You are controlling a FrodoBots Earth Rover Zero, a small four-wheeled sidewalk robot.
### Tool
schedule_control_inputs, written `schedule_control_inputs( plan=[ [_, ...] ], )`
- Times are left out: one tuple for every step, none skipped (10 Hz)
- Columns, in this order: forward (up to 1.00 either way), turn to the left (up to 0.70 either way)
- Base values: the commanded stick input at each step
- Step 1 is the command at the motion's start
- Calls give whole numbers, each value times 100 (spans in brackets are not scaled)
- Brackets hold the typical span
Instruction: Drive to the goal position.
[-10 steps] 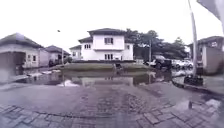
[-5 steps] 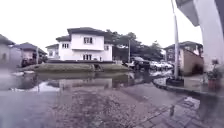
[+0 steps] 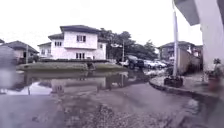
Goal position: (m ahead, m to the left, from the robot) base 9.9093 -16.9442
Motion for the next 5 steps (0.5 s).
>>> schedule_control_inputs(
  plan=[
    [70,0],
    [70,0],
    [70,0],
    [70,0],
    [70,0]
  ],
)
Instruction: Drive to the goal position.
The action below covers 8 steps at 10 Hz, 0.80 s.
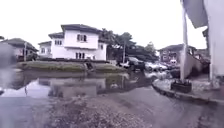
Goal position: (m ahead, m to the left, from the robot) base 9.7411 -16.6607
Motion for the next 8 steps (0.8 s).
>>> schedule_control_inputs(
  plan=[
    [70,0],
    [70,0],
    [70,0],
    [70,0],
    [70,0],
    [70,0],
    [70,0],
    [70,0]
  ],
)
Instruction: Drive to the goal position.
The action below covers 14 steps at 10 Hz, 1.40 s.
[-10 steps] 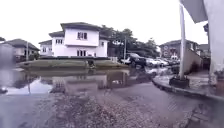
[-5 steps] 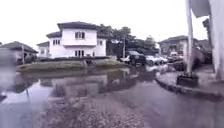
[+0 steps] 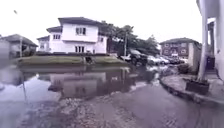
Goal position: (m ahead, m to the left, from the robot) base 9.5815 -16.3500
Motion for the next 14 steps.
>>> schedule_control_inputs(
  plan=[
    [70,0],
    [70,0],
    [70,0],
    [70,0],
    [70,0],
    [70,-14],
    [70,-23],
    [70,-35],
    [70,-35],
    [70,-23],
    [70,-8],
    [70,-2],
    [70,0],
    [70,0]
  ],
)
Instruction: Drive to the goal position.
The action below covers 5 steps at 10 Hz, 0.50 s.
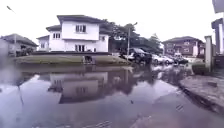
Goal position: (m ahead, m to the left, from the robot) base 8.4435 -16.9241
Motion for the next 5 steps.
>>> schedule_control_inputs(
  plan=[
    [70,0],
    [70,0],
    [70,0],
    [70,0],
    [70,0]
  ],
)
